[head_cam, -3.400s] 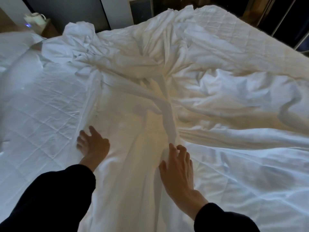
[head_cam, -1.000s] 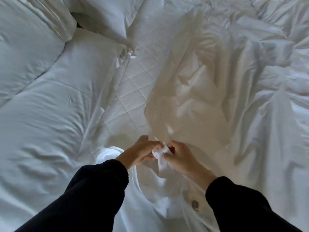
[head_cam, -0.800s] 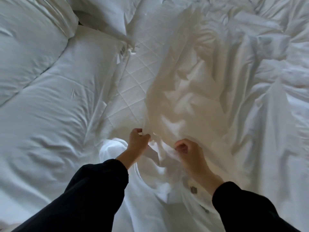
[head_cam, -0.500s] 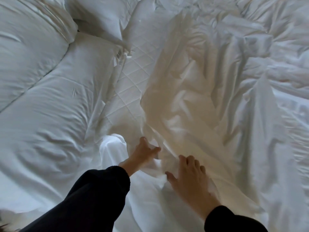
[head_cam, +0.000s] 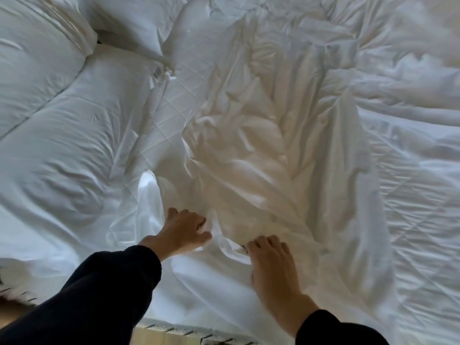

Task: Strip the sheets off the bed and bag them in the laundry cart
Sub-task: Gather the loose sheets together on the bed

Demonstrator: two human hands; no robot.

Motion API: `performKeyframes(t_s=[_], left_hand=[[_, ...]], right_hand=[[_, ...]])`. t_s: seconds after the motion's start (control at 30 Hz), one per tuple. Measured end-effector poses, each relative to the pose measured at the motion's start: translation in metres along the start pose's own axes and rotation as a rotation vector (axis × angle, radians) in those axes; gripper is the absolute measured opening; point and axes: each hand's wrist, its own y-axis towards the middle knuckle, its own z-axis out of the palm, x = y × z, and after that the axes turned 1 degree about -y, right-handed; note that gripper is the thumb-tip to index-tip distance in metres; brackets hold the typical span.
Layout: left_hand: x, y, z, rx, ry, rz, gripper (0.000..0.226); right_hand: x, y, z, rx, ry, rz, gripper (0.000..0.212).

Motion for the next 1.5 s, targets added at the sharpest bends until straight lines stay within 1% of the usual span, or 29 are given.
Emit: performKeyframes(t_s=[0.1, 0.13, 0.17, 0.2, 0.27, 0.3, 0.37, 0.43, 0.5, 0.53, 0.63, 0.7, 0.77, 0.8, 0.83, 0.87, 0.9, 0.93, 0.97, 1.0, 1.07, 1.17, 1.23, 1.3, 1.33, 1.37, 1.43, 1.47, 1.5], left_hand=[[0.006, -0.020, 0.012, 0.123, 0.063, 0.039, 0.053], [0.007, -0.025, 0.015, 0.151, 0.081, 0.054, 0.057], [0.007, -0.030, 0.019, 0.135, 0.119, 0.096, 0.053], [0.007, -0.034, 0.022, 0.071, 0.175, 0.155, 0.041], [0.007, -0.043, 0.022, -0.143, 0.278, 0.253, 0.018], [0.008, -0.050, 0.022, -0.229, 0.277, 0.278, 0.024], [0.014, -0.065, 0.023, -0.369, 0.223, 0.331, 0.048], [0.025, -0.084, 0.026, -0.422, 0.173, 0.356, 0.054], [0.038, -0.099, 0.028, -0.427, 0.178, 0.410, 0.049], [0.042, -0.105, 0.027, -0.384, 0.192, 0.431, 0.045], [0.051, -0.114, 0.023, -0.321, 0.292, 0.462, 0.021], [0.053, -0.111, 0.021, -0.283, 0.295, 0.448, 0.029], [0.055, -0.107, 0.026, -0.278, 0.246, 0.472, 0.034], [0.052, -0.107, 0.030, -0.276, 0.200, 0.507, 0.044], [0.045, -0.108, 0.033, -0.258, 0.135, 0.540, 0.056], [0.037, -0.112, 0.034, -0.212, 0.069, 0.544, 0.064], [0.028, -0.116, 0.033, -0.157, -0.007, 0.530, 0.067], [0.020, -0.121, 0.033, -0.085, -0.077, 0.507, 0.064], [0.013, -0.124, 0.033, -0.014, -0.113, 0.510, 0.059], [0.008, -0.126, 0.034, 0.008, -0.101, 0.555, 0.054], [0.002, -0.128, 0.035, 0.006, -0.079, 0.646, 0.046], [0.004, -0.128, 0.043, -0.014, -0.026, 0.731, 0.033], [0.008, -0.126, 0.048, -0.052, -0.006, 0.715, 0.029], [0.012, -0.123, 0.048, -0.123, -0.052, 0.676, 0.026], [0.013, -0.122, 0.045, -0.148, -0.079, 0.661, 0.023], [0.011, -0.123, 0.042, -0.175, -0.105, 0.662, 0.019], [0.002, -0.132, 0.035, -0.199, -0.161, 0.722, 0.017], [-0.005, -0.139, 0.031, -0.195, -0.186, 0.774, 0.019], [-0.013, -0.146, 0.028, -0.189, -0.203, 0.844, 0.022]], right_hand=[[0.000, -0.020, -0.003, -0.058, 0.072, -0.122, 0.034], [0.004, -0.026, -0.005, -0.062, 0.100, -0.149, 0.030], [0.007, -0.032, -0.008, -0.072, 0.130, -0.173, 0.027], [0.011, -0.038, -0.009, -0.073, 0.152, -0.193, 0.024], [0.019, -0.054, -0.006, -0.053, 0.195, -0.206, 0.022], [0.022, -0.063, -0.002, -0.039, 0.221, -0.195, 0.023], [0.030, -0.080, 0.005, -0.029, 0.265, -0.175, 0.029], [0.039, -0.096, 0.010, -0.014, 0.286, -0.184, 0.026], [0.048, -0.107, 0.010, 0.002, 0.344, -0.168, 0.023], [0.052, -0.109, 0.009, 0.012, 0.387, -0.150, 0.021], [0.057, -0.111, 0.004, -0.052, 0.502, -0.049, 0.011], [0.056, -0.105, -0.002, -0.142, 0.518, 0.029, 0.012], [0.047, -0.096, -0.008, -0.201, 0.441, 0.117, 0.026], [0.043, -0.090, -0.013, -0.181, 0.382, 0.153, 0.038], [0.037, -0.084, -0.018, -0.109, 0.326, 0.174, 0.052], [0.030, -0.078, -0.025, 0.023, 0.285, 0.185, 0.065], [0.023, -0.074, -0.030, 0.174, 0.257, 0.179, 0.070], [0.018, -0.071, -0.034, 0.290, 0.231, 0.154, 0.068], [0.014, -0.070, -0.036, 0.357, 0.209, 0.140, 0.061], [0.012, -0.072, -0.038, 0.371, 0.198, 0.151, 0.053], [0.006, -0.077, -0.037, 0.361, 0.194, 0.237, 0.044], [-0.002, -0.090, -0.029, 0.465, 0.172, 0.412, 0.038], [-0.008, -0.096, -0.022, 0.508, 0.193, 0.525, 0.032], [-0.010, -0.097, -0.017, 0.437, 0.268, 0.615, 0.030], [-0.009, -0.095, -0.016, 0.400, 0.313, 0.661, 0.033], [-0.006, -0.091, -0.013, 0.382, 0.387, 0.718, 0.043], [0.002, -0.076, -0.009, 0.368, 0.632, 0.912, 0.070], [0.006, -0.068, -0.008, 0.363, 0.735, 1.001, 0.077], [0.008, -0.060, -0.006, 0.358, 0.787, 1.028, 0.072]])
